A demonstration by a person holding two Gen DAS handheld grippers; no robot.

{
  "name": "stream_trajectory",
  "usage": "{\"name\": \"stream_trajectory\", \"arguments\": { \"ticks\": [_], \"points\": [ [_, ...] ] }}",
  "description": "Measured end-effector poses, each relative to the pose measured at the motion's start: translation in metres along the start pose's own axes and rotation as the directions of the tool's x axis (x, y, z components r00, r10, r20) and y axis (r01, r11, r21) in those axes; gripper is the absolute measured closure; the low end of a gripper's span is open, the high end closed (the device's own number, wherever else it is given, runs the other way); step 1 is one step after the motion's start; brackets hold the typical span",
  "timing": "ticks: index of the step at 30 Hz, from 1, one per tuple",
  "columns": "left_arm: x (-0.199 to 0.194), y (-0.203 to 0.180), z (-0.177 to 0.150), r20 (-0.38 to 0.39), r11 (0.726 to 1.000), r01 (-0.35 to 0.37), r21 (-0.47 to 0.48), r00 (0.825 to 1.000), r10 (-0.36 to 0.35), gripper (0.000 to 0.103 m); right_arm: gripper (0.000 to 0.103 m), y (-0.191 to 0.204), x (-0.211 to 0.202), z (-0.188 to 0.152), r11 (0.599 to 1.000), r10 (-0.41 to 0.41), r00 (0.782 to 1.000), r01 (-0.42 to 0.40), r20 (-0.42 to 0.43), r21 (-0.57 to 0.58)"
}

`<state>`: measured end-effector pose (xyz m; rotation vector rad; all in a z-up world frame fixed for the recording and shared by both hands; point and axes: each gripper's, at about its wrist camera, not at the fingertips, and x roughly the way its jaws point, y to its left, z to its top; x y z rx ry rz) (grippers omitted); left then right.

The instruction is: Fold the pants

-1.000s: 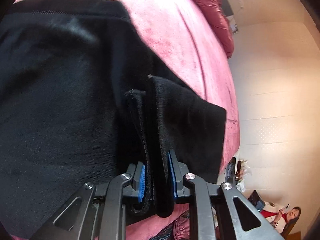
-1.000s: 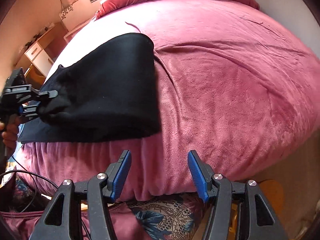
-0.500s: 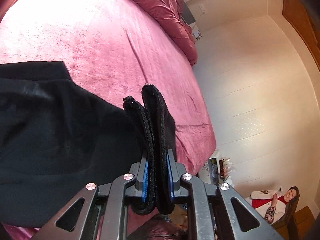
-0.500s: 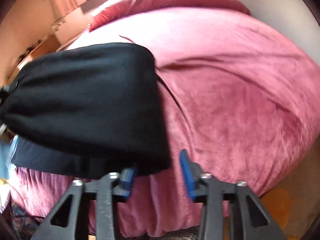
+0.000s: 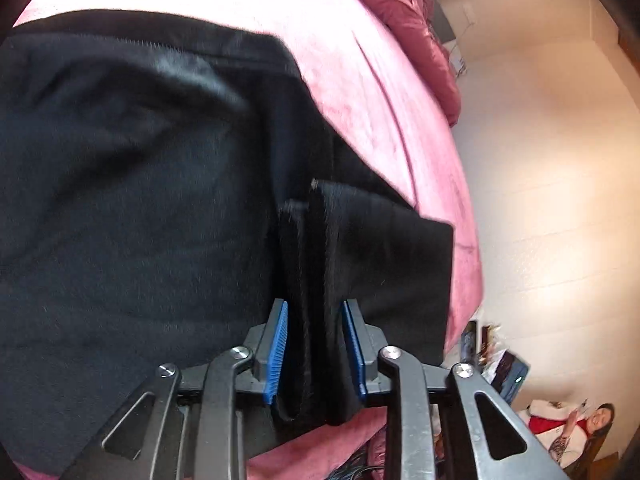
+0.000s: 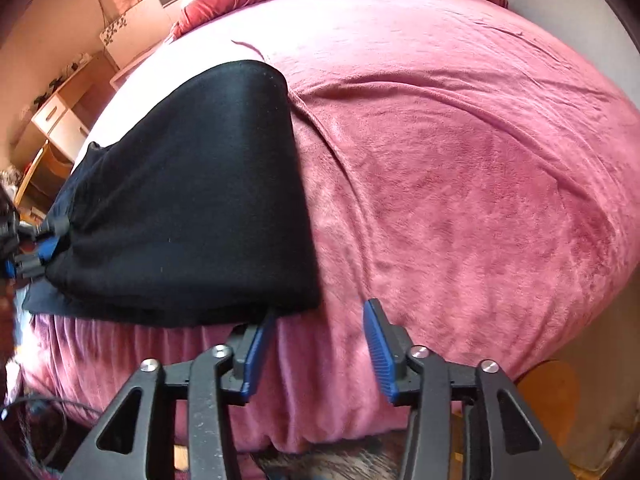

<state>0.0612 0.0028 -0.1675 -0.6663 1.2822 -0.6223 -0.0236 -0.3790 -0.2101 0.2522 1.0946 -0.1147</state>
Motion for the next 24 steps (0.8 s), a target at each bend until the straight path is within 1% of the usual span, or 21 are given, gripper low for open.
{"name": "stream_trajectory", "arguments": {
  "ticks": [1,3,6,10,11,12,13,14,15,16,18,21,23,24],
  "points": [
    [-0.004,0.002,0.004,0.013,1.0,0.021,-0.018,1.0,-0.021,0.071,0.051,-0.005,-0.011,-0.002,1.0,-0.01,1.0,0.01,-0.001,-0.006],
    [-0.011,0.008,0.012,0.034,0.998,0.045,-0.049,0.998,-0.043,0.067,0.049,-0.011,-0.021,-0.004,0.999,-0.035,0.999,0.035,0.009,-0.017],
    [-0.006,0.005,0.031,0.04,0.997,0.025,-0.069,0.999,-0.022,0.064,0.049,-0.013,-0.04,0.001,0.997,-0.072,0.995,0.075,0.065,-0.036],
    [0.008,0.002,0.042,0.005,0.996,0.006,-0.094,1.0,-0.006,0.064,0.049,0.0,-0.056,0.025,0.998,-0.03,0.99,0.038,0.138,-0.054],
    [0.015,0.001,0.053,0.009,0.995,-0.002,-0.097,1.0,0.003,0.064,0.049,0.008,-0.057,0.031,0.997,-0.014,0.989,0.024,0.147,-0.067],
    [0.017,0.002,0.054,0.012,0.996,0.0,-0.091,1.0,0.001,0.066,0.049,0.017,-0.056,0.04,0.997,0.007,0.987,0.006,0.158,-0.083],
    [0.017,0.001,0.055,0.012,0.997,0.005,-0.076,1.0,-0.004,0.066,0.049,0.025,-0.056,0.048,0.995,0.023,0.986,-0.007,0.165,-0.095],
    [0.018,-0.001,0.055,0.013,0.998,0.007,-0.057,1.0,-0.007,0.071,0.049,0.034,-0.053,0.057,0.994,0.044,0.984,-0.025,0.172,-0.108],
    [0.021,-0.005,0.054,0.015,0.999,0.002,-0.032,1.0,-0.001,0.08,0.049,0.037,-0.049,0.062,0.993,0.059,0.982,-0.039,0.178,-0.114],
    [0.019,-0.008,0.054,0.023,1.0,-0.006,-0.007,1.0,0.006,0.081,0.049,0.044,-0.046,0.072,0.991,0.074,0.98,-0.052,0.186,-0.121],
    [0.013,-0.014,0.054,0.046,0.999,-0.013,0.038,0.999,0.012,0.091,0.049,0.062,-0.047,0.086,0.989,0.098,0.976,-0.074,0.194,-0.129],
    [0.007,-0.03,0.05,0.088,0.991,-0.036,0.13,0.996,0.025,0.091,0.049,0.078,-0.031,0.109,0.987,0.113,0.977,-0.089,0.181,-0.137],
    [0.005,-0.041,0.047,0.107,0.977,-0.086,0.196,0.992,0.066,0.091,0.049,0.086,-0.017,0.119,0.987,0.102,0.983,-0.081,0.15,-0.141],
    [0.005,-0.045,0.046,0.117,0.968,-0.115,0.221,0.989,0.09,0.091,0.049,0.089,-0.009,0.121,0.988,0.081,0.987,-0.061,0.139,-0.142]
  ]
}}
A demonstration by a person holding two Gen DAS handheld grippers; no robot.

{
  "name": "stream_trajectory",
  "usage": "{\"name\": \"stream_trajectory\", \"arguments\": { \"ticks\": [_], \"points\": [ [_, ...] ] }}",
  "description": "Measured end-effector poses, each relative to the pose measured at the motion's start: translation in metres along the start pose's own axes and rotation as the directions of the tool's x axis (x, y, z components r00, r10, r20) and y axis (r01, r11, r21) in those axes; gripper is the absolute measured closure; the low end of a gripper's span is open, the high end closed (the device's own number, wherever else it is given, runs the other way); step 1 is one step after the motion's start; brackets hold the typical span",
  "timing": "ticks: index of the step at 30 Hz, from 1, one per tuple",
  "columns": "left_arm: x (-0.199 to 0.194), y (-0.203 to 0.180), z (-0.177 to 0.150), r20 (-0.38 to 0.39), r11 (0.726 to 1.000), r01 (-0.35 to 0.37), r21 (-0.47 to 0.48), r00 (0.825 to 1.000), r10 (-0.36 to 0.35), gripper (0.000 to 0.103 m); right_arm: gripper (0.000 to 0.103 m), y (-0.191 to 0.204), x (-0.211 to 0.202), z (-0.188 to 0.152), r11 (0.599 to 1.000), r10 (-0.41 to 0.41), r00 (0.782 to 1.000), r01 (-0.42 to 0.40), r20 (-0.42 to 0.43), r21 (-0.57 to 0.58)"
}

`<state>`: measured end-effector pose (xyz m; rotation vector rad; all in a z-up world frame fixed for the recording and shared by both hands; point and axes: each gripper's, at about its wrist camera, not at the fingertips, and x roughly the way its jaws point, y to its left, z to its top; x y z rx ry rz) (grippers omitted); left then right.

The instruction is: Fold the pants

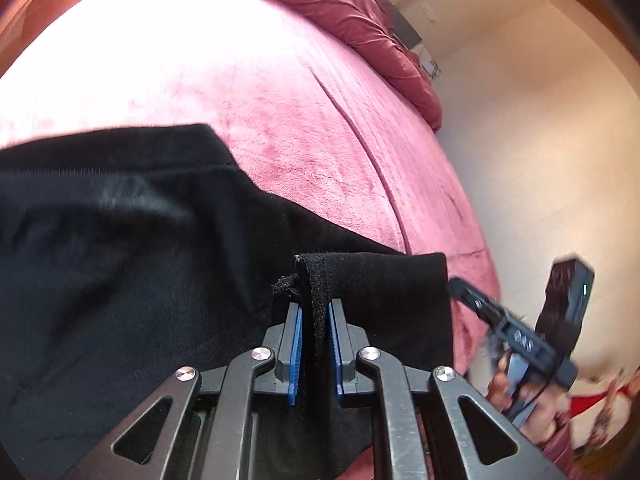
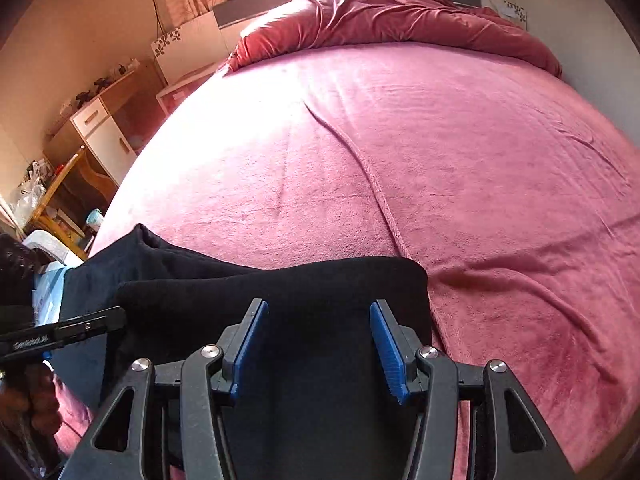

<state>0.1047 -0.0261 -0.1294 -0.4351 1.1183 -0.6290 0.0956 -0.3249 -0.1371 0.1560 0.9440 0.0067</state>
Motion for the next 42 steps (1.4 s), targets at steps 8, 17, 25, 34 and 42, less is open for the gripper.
{"name": "stream_trajectory", "arguments": {
  "ticks": [8,17,25,34,42],
  "points": [
    [0.023,-0.017,-0.013,0.038,0.938,-0.301,0.173,0.953,0.299,0.089,0.049,0.003,0.035,-0.002,0.996,-0.083,0.995,0.081,-0.051,-0.043],
    [-0.003,-0.037,-0.029,0.175,0.876,-0.424,0.231,0.904,0.391,0.08,0.044,0.01,0.036,-0.009,0.99,-0.14,0.99,0.139,-0.022,-0.037],
    [-0.055,-0.042,-0.035,0.27,0.871,-0.455,0.185,0.876,0.401,0.077,0.041,0.015,0.029,-0.011,0.984,-0.174,0.985,0.174,0.008,-0.038],
    [-0.081,-0.025,-0.043,0.285,0.88,-0.461,0.109,0.863,0.417,0.076,0.037,0.034,-0.008,-0.011,0.985,-0.166,0.982,0.168,0.09,-0.023],
    [-0.089,-0.009,-0.05,0.263,0.887,-0.457,0.06,0.865,0.428,0.076,0.037,0.065,-0.033,-0.032,0.995,-0.049,0.994,0.057,0.098,-0.083]
  ]
}}
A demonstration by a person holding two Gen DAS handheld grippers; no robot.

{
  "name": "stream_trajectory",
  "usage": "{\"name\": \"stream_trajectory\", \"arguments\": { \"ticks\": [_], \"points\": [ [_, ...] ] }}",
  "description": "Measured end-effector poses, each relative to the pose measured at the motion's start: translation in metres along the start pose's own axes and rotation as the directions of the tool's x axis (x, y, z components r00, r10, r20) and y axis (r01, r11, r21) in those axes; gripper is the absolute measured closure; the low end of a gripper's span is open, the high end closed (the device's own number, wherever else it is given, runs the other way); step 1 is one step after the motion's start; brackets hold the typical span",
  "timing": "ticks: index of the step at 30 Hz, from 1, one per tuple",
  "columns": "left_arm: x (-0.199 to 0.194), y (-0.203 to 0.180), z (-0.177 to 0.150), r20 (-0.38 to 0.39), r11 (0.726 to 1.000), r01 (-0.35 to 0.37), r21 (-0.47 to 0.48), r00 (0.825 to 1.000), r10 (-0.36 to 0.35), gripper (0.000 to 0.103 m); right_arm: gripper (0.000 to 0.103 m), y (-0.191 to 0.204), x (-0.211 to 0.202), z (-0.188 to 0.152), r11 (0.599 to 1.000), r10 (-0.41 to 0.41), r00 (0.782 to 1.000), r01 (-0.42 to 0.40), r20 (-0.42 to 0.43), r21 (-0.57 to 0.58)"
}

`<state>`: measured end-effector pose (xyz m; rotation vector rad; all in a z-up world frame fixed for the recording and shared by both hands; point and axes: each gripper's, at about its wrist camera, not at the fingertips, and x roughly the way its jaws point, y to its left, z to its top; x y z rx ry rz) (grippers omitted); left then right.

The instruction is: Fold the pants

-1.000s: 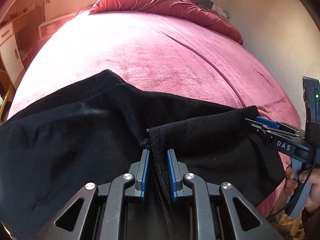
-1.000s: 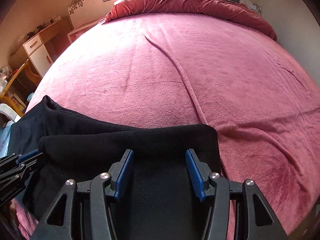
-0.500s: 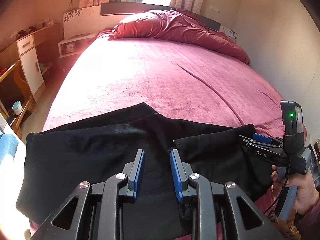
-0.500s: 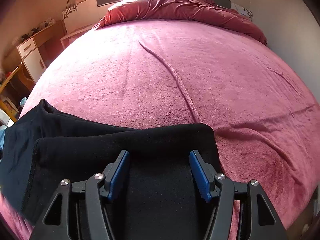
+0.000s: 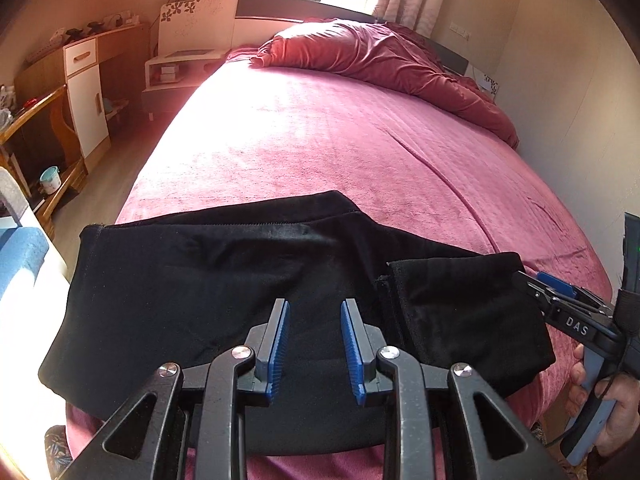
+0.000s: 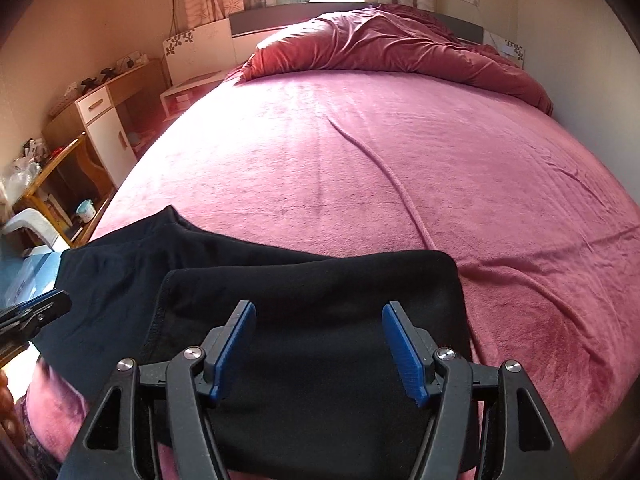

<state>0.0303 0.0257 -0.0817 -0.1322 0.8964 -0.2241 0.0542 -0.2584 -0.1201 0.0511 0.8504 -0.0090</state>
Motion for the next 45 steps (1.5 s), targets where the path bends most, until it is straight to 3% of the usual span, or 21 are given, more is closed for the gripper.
{"name": "stream_trajectory", "arguments": {
  "ticks": [5,8,13,16,18,24,28,31,35,40,45],
  "points": [
    [0.003,0.007,-0.005,-0.027,1.0,-0.009,-0.02,1.0,0.008,0.076,0.037,0.022,-0.005,-0.02,0.992,0.127,0.991,-0.127,-0.041,-0.013],
    [0.004,0.017,-0.006,-0.057,0.999,0.012,-0.048,0.998,-0.014,0.076,0.037,0.042,-0.003,-0.033,0.985,0.163,0.984,-0.167,-0.071,-0.053],
    [-0.012,0.076,-0.001,-0.08,0.976,0.033,-0.217,0.995,-0.052,0.076,0.037,0.056,0.002,-0.047,0.976,0.2,0.976,-0.206,-0.09,-0.066],
    [-0.029,0.138,-0.001,-0.082,0.923,0.008,-0.384,0.996,-0.042,0.076,0.037,0.055,0.005,-0.05,0.975,0.208,0.974,-0.214,-0.093,-0.057],
    [-0.043,0.181,-0.007,-0.075,0.872,-0.028,-0.488,0.997,-0.01,0.076,0.037,0.052,0.007,-0.052,0.974,0.217,0.971,-0.222,-0.099,-0.039],
    [-0.067,0.277,-0.055,-0.079,0.66,-0.062,-0.748,0.997,0.004,0.076,0.037,0.046,0.016,-0.057,0.974,0.223,0.968,-0.225,-0.114,-0.004],
    [-0.052,0.297,-0.087,-0.119,0.554,-0.071,-0.83,0.992,-0.051,0.076,0.037,0.044,0.017,-0.058,0.975,0.22,0.968,-0.22,-0.119,0.011],
    [-0.037,0.297,-0.099,-0.147,0.516,-0.088,-0.852,0.986,-0.075,0.076,0.037,0.042,0.018,-0.058,0.977,0.214,0.969,-0.213,-0.121,0.02],
    [-0.024,0.297,-0.106,-0.134,0.487,-0.068,-0.871,0.986,-0.101,0.073,0.037,0.042,0.018,-0.059,0.979,0.203,0.971,-0.202,-0.125,0.022],
    [-0.015,0.297,-0.106,-0.12,0.473,-0.054,-0.879,0.987,-0.109,0.072,0.037,0.04,0.019,-0.06,0.981,0.192,0.973,-0.19,-0.13,0.03],
    [-0.005,0.298,-0.11,-0.112,0.441,-0.042,-0.896,0.985,-0.133,0.071,0.037,0.038,0.021,-0.061,0.982,0.186,0.973,-0.183,-0.139,0.036]
  ]
}}
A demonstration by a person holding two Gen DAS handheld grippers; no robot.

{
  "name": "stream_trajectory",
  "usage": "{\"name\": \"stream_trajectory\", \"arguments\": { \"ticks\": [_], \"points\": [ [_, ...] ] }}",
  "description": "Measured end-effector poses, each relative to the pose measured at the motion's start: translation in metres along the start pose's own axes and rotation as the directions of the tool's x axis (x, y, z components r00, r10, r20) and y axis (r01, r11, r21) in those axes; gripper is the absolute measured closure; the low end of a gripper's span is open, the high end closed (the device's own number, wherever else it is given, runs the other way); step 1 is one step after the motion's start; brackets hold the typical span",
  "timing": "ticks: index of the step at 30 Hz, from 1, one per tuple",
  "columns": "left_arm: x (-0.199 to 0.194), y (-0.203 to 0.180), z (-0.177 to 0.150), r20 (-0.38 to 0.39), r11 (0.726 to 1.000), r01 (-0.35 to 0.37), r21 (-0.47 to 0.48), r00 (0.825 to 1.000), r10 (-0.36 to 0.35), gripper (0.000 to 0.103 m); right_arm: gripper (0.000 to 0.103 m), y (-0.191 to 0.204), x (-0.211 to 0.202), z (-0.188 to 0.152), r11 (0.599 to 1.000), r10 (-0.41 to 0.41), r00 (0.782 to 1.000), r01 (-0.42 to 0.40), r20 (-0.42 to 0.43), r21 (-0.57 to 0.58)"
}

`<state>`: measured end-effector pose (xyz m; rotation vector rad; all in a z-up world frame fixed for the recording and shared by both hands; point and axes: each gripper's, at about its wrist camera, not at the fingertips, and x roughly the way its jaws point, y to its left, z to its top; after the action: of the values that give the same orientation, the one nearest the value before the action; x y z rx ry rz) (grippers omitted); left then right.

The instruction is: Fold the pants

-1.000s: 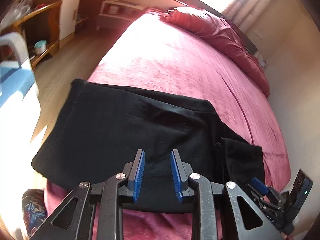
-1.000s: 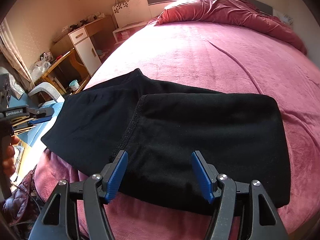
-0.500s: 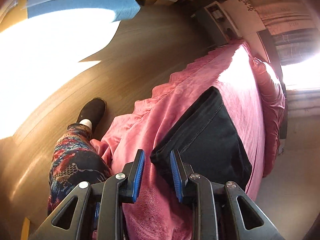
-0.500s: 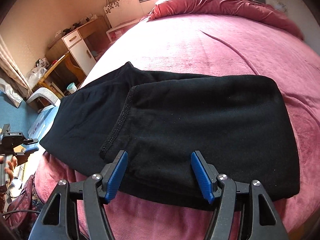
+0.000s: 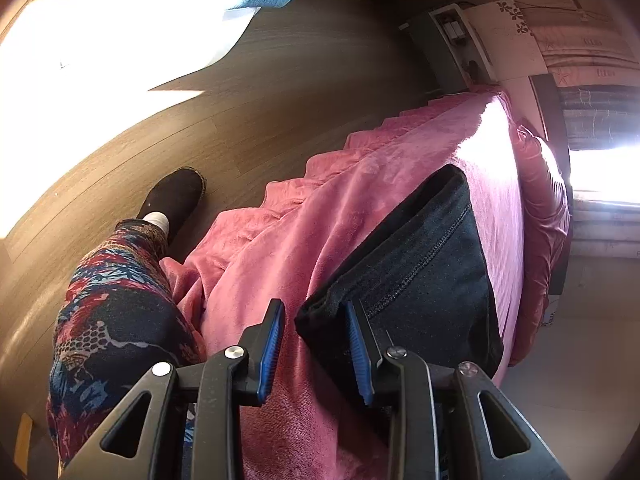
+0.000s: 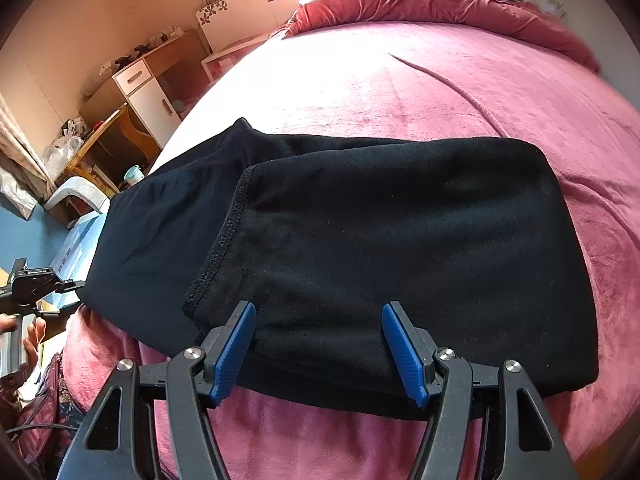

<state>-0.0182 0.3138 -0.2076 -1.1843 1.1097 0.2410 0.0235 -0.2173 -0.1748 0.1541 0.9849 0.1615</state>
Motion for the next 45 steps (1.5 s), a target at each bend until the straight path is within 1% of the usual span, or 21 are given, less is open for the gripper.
{"name": "stream_trajectory", "arguments": {
  "ticks": [5,7,9,12,14,17,19,20,22,25,28,30,33,34,35,36,40,41,43,44,45],
  "points": [
    [0.008,0.0,0.002,0.002,1.0,0.018,-0.021,1.0,-0.018,0.071,0.036,0.001,0.001,-0.001,1.0,-0.005,1.0,0.005,-0.004,-0.001],
    [0.009,0.002,0.002,-0.001,0.999,0.041,-0.028,0.999,-0.042,0.072,0.036,0.0,0.003,-0.001,1.0,-0.005,1.0,0.005,-0.009,0.0],
    [0.009,0.001,0.003,0.003,0.998,0.053,-0.014,0.999,-0.053,0.077,0.036,-0.001,0.005,-0.001,1.0,-0.005,1.0,0.005,-0.013,0.002],
    [0.004,-0.009,0.001,0.03,0.998,0.044,0.044,0.999,-0.045,0.091,0.036,-0.001,0.008,-0.001,1.0,-0.003,1.0,0.003,-0.017,0.005],
    [-0.005,-0.02,0.0,0.058,0.995,0.052,0.09,0.997,-0.058,0.091,0.036,-0.002,0.008,-0.001,1.0,-0.001,1.0,0.001,-0.016,0.007],
    [-0.023,-0.051,-0.005,0.084,0.974,0.127,0.19,0.986,-0.145,0.091,0.036,-0.001,0.009,0.0,1.0,-0.002,1.0,0.002,-0.017,0.007],
    [-0.033,-0.08,-0.013,0.073,0.942,0.191,0.275,0.973,-0.218,0.091,0.036,-0.002,0.008,0.0,1.0,-0.002,1.0,0.002,-0.017,0.007],
    [-0.037,-0.095,-0.02,0.055,0.919,0.231,0.318,0.964,-0.261,0.091,0.036,-0.002,0.008,0.0,1.0,-0.001,1.0,0.001,-0.016,0.007],
    [-0.041,-0.127,-0.037,0.012,0.864,0.29,0.411,0.946,-0.323,0.091,0.036,-0.002,0.007,0.0,1.0,0.0,1.0,0.001,-0.014,0.005],
    [-0.036,-0.17,-0.069,-0.095,0.766,0.369,0.526,0.921,-0.379,0.091,0.036,-0.002,0.0,0.003,1.0,0.001,1.0,-0.001,0.0,-0.001],
    [-0.026,-0.203,-0.105,-0.197,0.661,0.412,0.627,0.905,-0.376,0.091,0.036,-0.005,-0.012,0.012,0.999,0.044,0.999,-0.044,0.029,0.011],
    [-0.015,-0.217,-0.128,-0.26,0.601,0.427,0.675,0.901,-0.348,0.091,0.036,-0.007,-0.02,0.021,0.993,0.116,0.992,-0.117,0.046,0.028],
    [-0.003,-0.23,-0.157,-0.317,0.527,0.428,0.734,0.903,-0.292,0.092,0.036,-0.01,-0.028,0.037,0.961,0.259,0.963,-0.264,0.074,0.078],
    [0.0,-0.232,-0.164,-0.328,0.512,0.427,0.745,0.903,-0.276,0.092,0.035,-0.009,-0.029,0.044,0.943,0.314,0.946,-0.32,0.079,0.086],
    [0.004,-0.233,-0.17,-0.34,0.501,0.429,0.751,0.903,-0.263,0.092,0.031,-0.007,-0.028,0.05,0.924,0.365,0.928,-0.37,0.074,0.093],
    [0.006,-0.234,-0.175,-0.348,0.493,0.43,0.756,0.902,-0.253,0.092,0.03,-0.003,-0.025,0.057,0.902,0.415,0.907,-0.42,0.068,0.104],
    [0.01,-0.232,-0.188,-0.37,0.469,0.432,0.77,0.902,-0.225,0.092,0.025,0.021,-0.008,0.081,0.83,0.545,0.838,-0.544,0.029,0.119],
    [0.01,-0.233,-0.191,-0.369,0.46,0.429,0.777,0.903,-0.217,0.092,0.024,0.029,-0.002,0.087,0.824,0.557,0.831,-0.554,0.012,0.114],
    [0.008,-0.232,-0.195,-0.369,0.442,0.423,0.791,0.906,-0.206,0.092,0.024,0.044,0.01,0.099,0.824,0.563,0.826,-0.558,-0.027,0.098],
    [0.008,-0.234,-0.197,-0.368,0.433,0.419,0.798,0.908,-0.201,0.092,0.024,0.052,0.018,0.105,0.827,0.561,0.826,-0.556,-0.055,0.087],
    [0.007,-0.235,-0.199,-0.365,0.423,0.414,0.806,0.91,-0.195,0.092,0.024,0.059,0.026,0.11,0.84,0.543,0.835,-0.538,-0.088,0.072]
  ]
}}
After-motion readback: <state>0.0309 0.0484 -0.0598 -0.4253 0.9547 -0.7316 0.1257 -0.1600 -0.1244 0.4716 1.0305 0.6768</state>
